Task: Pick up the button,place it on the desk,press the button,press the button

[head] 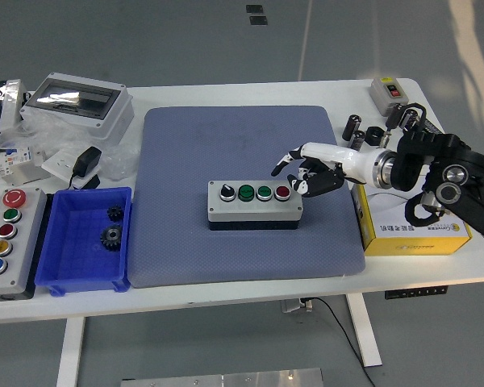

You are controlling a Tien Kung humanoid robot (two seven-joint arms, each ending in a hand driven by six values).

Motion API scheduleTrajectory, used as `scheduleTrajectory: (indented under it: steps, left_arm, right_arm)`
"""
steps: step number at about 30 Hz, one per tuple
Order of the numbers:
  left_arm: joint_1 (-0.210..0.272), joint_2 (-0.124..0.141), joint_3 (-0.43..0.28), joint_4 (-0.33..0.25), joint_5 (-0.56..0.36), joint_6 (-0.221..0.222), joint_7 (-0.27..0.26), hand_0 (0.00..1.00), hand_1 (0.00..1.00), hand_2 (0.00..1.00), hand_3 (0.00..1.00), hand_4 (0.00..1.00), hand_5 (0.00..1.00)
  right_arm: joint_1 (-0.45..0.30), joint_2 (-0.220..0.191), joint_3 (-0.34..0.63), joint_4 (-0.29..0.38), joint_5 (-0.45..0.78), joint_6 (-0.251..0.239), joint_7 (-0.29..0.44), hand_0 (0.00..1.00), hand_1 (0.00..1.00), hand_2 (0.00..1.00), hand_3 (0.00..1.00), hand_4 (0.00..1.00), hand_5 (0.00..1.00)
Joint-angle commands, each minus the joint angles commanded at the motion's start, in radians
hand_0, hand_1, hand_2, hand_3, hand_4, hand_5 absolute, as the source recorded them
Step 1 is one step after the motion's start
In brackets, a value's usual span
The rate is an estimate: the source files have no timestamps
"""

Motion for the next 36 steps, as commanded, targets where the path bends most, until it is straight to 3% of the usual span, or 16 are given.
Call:
scheduleTrajectory:
  steps: [4, 7, 8, 13, 14, 17, 19, 20, 24, 25, 26, 31, 32, 36]
  left_arm:
    - [0.009, -0.011, 0.003, 0.000, -0.007, 0.002, -0.004, 0.619, 0.523, 0.529, 0.584, 0.596, 0.219]
    - [0.013, -0.015, 0.000, 0.000, -0.005, 0.003, -0.007, 0.619, 0.523, 0.529, 0.584, 0.596, 0.219]
    - [0.013, -0.015, -0.001, 0.000, -0.004, 0.003, -0.008, 0.619, 0.524, 0.529, 0.585, 0.596, 0.218]
    - [0.010, -0.020, -0.001, 0.000, -0.004, 0.003, -0.014, 0.619, 0.524, 0.529, 0.585, 0.596, 0.218]
    - [0.010, -0.021, -0.002, 0.000, -0.003, 0.003, -0.014, 0.619, 0.523, 0.529, 0.585, 0.597, 0.218]
    - [0.007, -0.024, -0.003, 0.000, 0.001, 0.001, -0.015, 0.619, 0.523, 0.529, 0.585, 0.597, 0.218]
    - [0.005, -0.024, -0.004, 0.000, 0.005, 0.001, -0.016, 0.619, 0.523, 0.529, 0.585, 0.597, 0.218]
    - [0.005, -0.023, -0.005, 0.000, 0.006, 0.001, -0.016, 0.619, 0.523, 0.529, 0.585, 0.597, 0.218]
    - [0.000, -0.020, -0.011, 0.000, 0.017, 0.001, -0.016, 0.619, 0.523, 0.529, 0.585, 0.597, 0.218]
    - [-0.001, -0.020, -0.011, 0.000, 0.019, 0.000, -0.016, 0.619, 0.523, 0.529, 0.585, 0.597, 0.218]
    - [-0.001, -0.020, -0.011, 0.000, 0.020, 0.000, -0.016, 0.619, 0.523, 0.528, 0.585, 0.597, 0.217]
    - [-0.001, -0.018, -0.013, 0.000, 0.027, -0.002, -0.011, 0.619, 0.523, 0.528, 0.585, 0.597, 0.217]
    - [-0.001, -0.018, -0.013, 0.000, 0.028, -0.002, -0.010, 0.619, 0.524, 0.529, 0.585, 0.598, 0.217]
    - [-0.001, -0.012, -0.015, 0.000, 0.030, -0.002, -0.006, 0.619, 0.524, 0.529, 0.585, 0.598, 0.217]
  right_arm:
    - [-0.126, 0.063, 0.152, 0.027, -0.073, -0.115, 0.096, 0.002, 0.069, 0.177, 0.736, 0.247, 0.036]
    - [-0.224, 0.121, 0.266, 0.041, 0.002, -0.227, 0.204, 0.002, 0.069, 0.177, 0.736, 0.247, 0.036]
    - [-0.258, 0.141, 0.308, 0.042, 0.031, -0.269, 0.245, 0.002, 0.062, 0.185, 0.737, 0.322, 0.204]
    - [-0.398, 0.208, 0.478, 0.035, 0.156, -0.438, 0.415, 0.002, 0.062, 0.185, 0.737, 0.322, 0.204]
    - [-0.421, 0.217, 0.504, 0.031, 0.175, -0.464, 0.443, 0.002, 0.090, 0.282, 0.753, 0.571, 0.296]
    - [-0.485, 0.236, 0.579, 0.014, 0.224, -0.535, 0.524, 0.002, 0.090, 0.282, 0.753, 0.571, 0.296]
    - [-0.505, 0.243, 0.614, 0.005, 0.241, -0.563, 0.568, 0.002, 0.090, 0.282, 0.753, 0.571, 0.296]
    - [-0.509, 0.245, 0.621, 0.002, 0.248, -0.568, 0.587, 0.104, 0.230, 0.447, 0.708, 0.603, 0.312]
    - [-0.511, 0.254, 0.608, -0.018, 0.282, -0.570, 0.650, 0.104, 0.230, 0.447, 0.708, 0.603, 0.312]
    - [-0.512, 0.257, 0.599, -0.024, 0.288, -0.569, 0.658, 0.104, 0.230, 0.447, 0.708, 0.603, 0.312]
    - [-0.512, 0.260, 0.591, -0.028, 0.293, -0.569, 0.664, 0.139, 0.301, 0.470, 0.692, 0.607, 0.306]
    - [-0.516, 0.275, 0.551, -0.049, 0.309, -0.568, 0.681, 0.139, 0.301, 0.470, 0.692, 0.607, 0.306]
    - [-0.516, 0.275, 0.544, -0.053, 0.310, -0.569, 0.683, 0.644, 0.679, 0.699, 0.724, 0.693, 0.363]
    - [-0.513, 0.275, 0.524, -0.065, 0.315, -0.573, 0.690, 0.644, 0.679, 0.699, 0.724, 0.693, 0.363]
